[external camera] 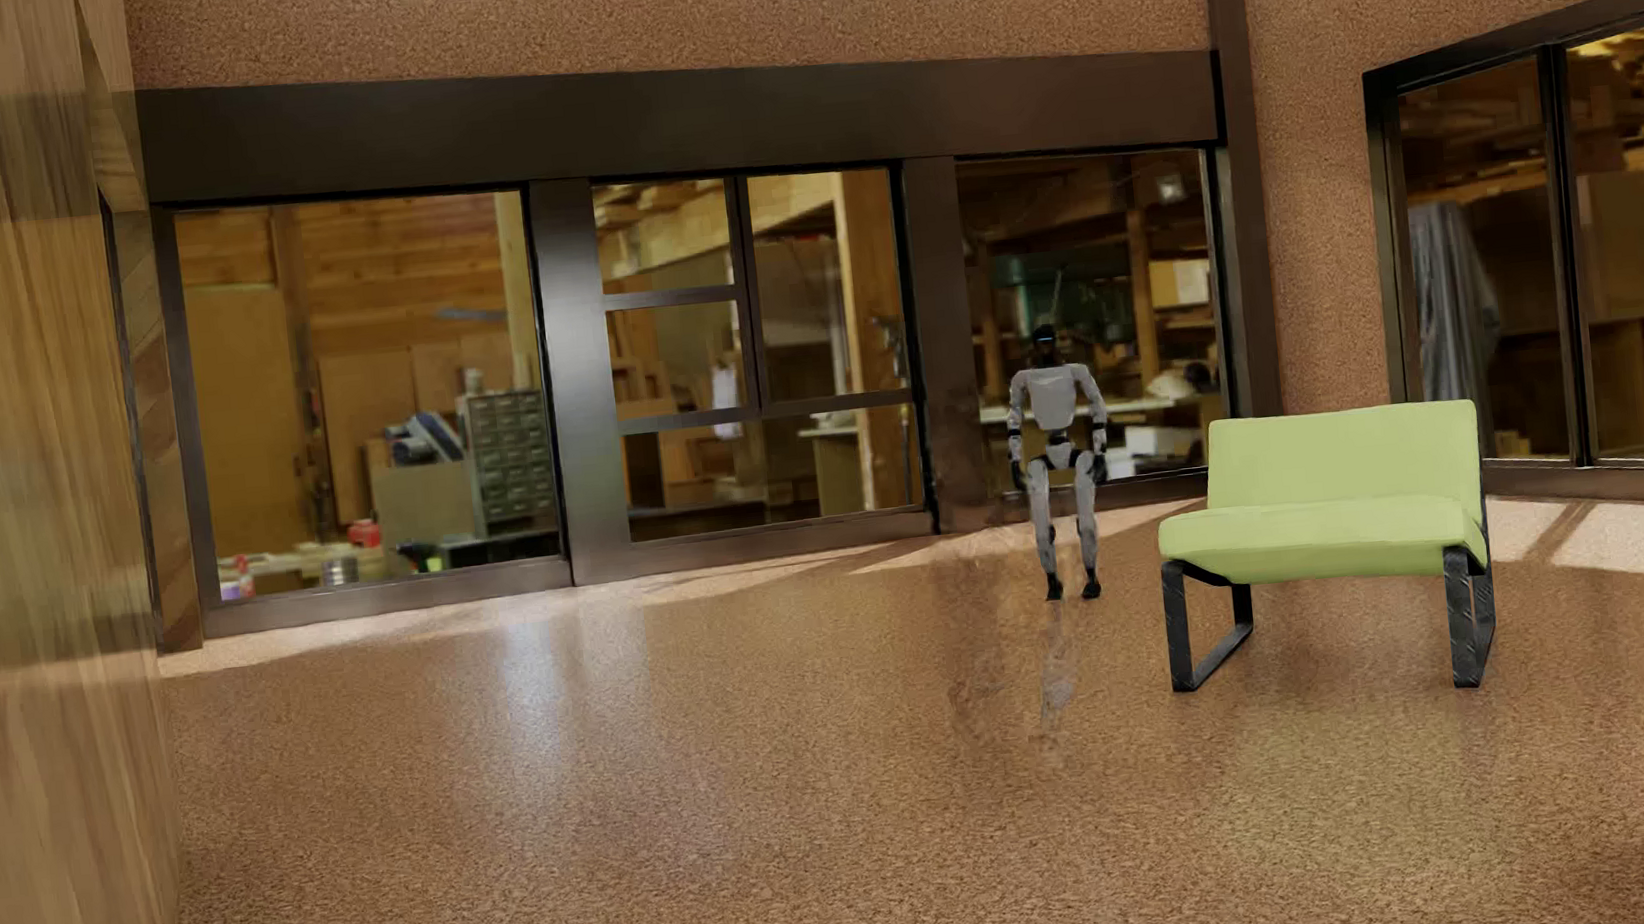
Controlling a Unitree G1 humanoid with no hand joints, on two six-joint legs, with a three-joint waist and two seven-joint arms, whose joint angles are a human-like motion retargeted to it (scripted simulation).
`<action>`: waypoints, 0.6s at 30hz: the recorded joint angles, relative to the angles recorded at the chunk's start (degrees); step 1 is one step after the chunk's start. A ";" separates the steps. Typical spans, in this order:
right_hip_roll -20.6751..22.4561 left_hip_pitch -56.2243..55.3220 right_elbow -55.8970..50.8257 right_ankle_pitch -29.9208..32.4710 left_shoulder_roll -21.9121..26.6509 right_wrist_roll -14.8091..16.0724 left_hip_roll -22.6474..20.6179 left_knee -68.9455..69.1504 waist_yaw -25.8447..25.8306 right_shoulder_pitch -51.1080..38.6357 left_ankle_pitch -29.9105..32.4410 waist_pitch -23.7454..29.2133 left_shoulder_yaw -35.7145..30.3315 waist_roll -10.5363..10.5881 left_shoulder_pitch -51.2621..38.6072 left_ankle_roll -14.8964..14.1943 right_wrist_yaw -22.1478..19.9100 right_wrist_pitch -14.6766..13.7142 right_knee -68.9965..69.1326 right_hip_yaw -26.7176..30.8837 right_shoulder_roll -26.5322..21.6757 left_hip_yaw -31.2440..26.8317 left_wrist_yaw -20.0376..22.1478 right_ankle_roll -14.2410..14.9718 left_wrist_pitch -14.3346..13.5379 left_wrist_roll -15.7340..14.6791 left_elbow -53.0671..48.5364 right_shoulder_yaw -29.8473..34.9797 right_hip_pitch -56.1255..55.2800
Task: Avoid the light lime armchair
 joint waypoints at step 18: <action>-0.26 6.76 1.74 -4.07 1.34 0.00 0.81 -0.97 -9.11 3.73 -0.95 5.53 -0.61 1.72 -5.59 0.00 0.00 0.00 19.16 0.00 -0.68 0.00 0.00 0.00 0.00 0.00 -7.50 -0.07 -22.15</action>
